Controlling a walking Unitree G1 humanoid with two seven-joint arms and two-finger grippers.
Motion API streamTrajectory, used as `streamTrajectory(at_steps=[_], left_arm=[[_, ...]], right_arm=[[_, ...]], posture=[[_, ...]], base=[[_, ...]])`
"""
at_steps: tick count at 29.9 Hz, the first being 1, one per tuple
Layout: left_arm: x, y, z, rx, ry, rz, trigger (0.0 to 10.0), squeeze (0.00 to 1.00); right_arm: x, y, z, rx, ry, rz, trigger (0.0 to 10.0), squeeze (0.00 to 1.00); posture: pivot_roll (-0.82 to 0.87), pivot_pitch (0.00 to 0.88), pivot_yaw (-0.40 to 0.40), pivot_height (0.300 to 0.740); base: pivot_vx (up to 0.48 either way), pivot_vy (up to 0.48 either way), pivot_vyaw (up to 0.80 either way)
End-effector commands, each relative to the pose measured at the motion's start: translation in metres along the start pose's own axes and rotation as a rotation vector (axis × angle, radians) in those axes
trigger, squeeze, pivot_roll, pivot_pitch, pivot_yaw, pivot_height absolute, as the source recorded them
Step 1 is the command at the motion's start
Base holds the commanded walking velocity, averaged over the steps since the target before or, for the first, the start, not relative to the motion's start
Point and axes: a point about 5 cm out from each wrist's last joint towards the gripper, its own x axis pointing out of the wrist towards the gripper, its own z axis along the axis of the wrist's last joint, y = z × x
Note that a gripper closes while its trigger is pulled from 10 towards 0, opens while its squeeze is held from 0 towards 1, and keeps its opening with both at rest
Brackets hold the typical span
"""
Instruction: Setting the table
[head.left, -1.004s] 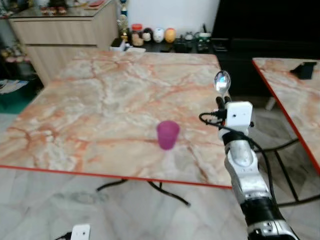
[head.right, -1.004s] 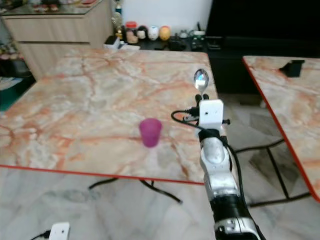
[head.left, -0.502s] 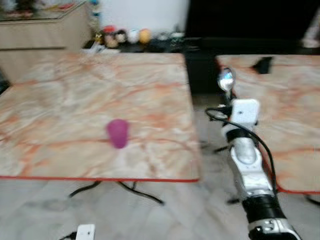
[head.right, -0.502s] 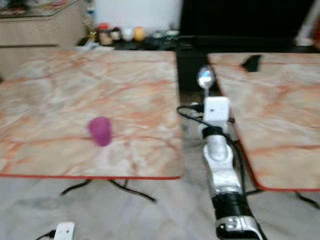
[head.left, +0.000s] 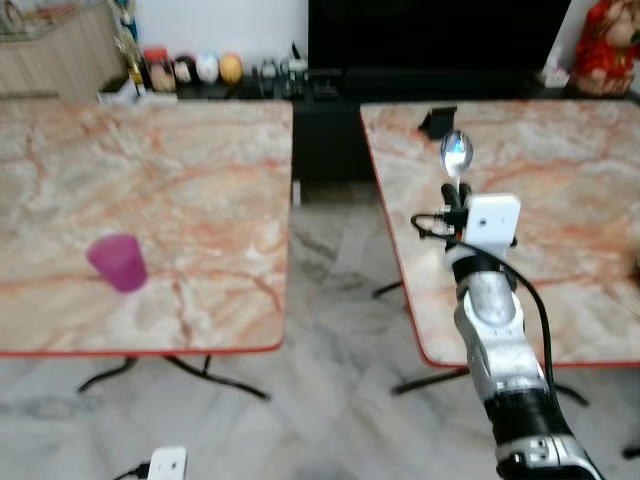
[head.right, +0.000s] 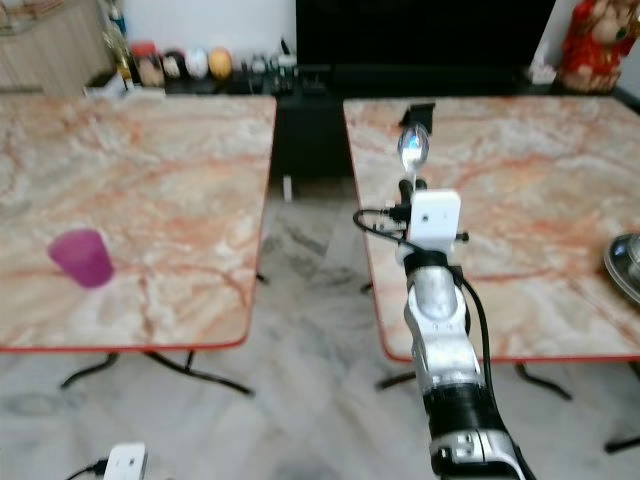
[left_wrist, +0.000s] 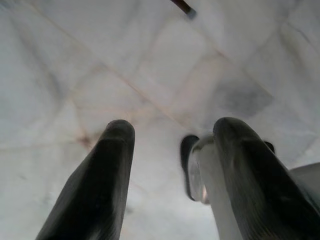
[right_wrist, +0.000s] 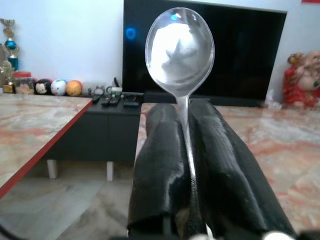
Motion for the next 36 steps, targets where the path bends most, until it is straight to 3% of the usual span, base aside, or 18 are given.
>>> streamTrajectory(at_steps=[1,36], left_arm=[[-0.0002,0.0024,-0.0008,0.011,0.01,0.005,10.0,0.0],[-0.0015,0.0055,-0.004,0.036,0.022,0.001,10.0,0.0]], right_arm=[[0.0038,0.0013,0.0069,-0.004,-0.022,0.01,10.0,0.0],[0.0028,-0.0017,0.0076,-0.009,-0.021,0.015,10.0,0.0]], posture=[[-0.06,0.0,0.006,0.72],[-0.08,0.0,0.019,0.72]], base=[[0.0,-0.472,0.0],[0.0,-0.472,0.0]])
